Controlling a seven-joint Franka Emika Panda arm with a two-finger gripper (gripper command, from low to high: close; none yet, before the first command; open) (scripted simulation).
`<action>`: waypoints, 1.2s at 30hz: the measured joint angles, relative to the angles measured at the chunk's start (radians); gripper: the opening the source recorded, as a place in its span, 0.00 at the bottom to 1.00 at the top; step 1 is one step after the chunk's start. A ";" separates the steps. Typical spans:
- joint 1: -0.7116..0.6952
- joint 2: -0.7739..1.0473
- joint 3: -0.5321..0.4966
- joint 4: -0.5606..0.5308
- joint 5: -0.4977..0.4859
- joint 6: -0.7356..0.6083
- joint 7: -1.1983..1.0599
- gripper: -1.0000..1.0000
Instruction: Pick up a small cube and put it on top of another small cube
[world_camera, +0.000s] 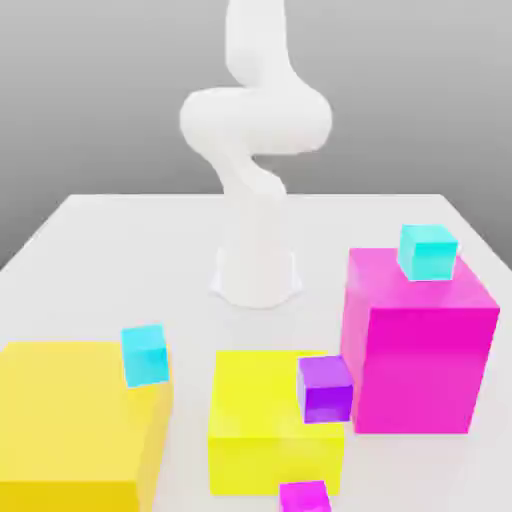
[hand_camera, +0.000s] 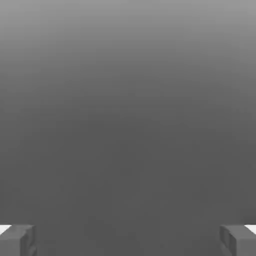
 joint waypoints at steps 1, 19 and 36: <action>0.003 0.039 0.000 -0.001 0.002 0.013 -0.002 0.50; 0.039 0.695 0.029 -0.017 0.006 0.221 -0.009 0.50; 0.065 1.194 0.026 0.006 -0.040 0.453 0.021 0.00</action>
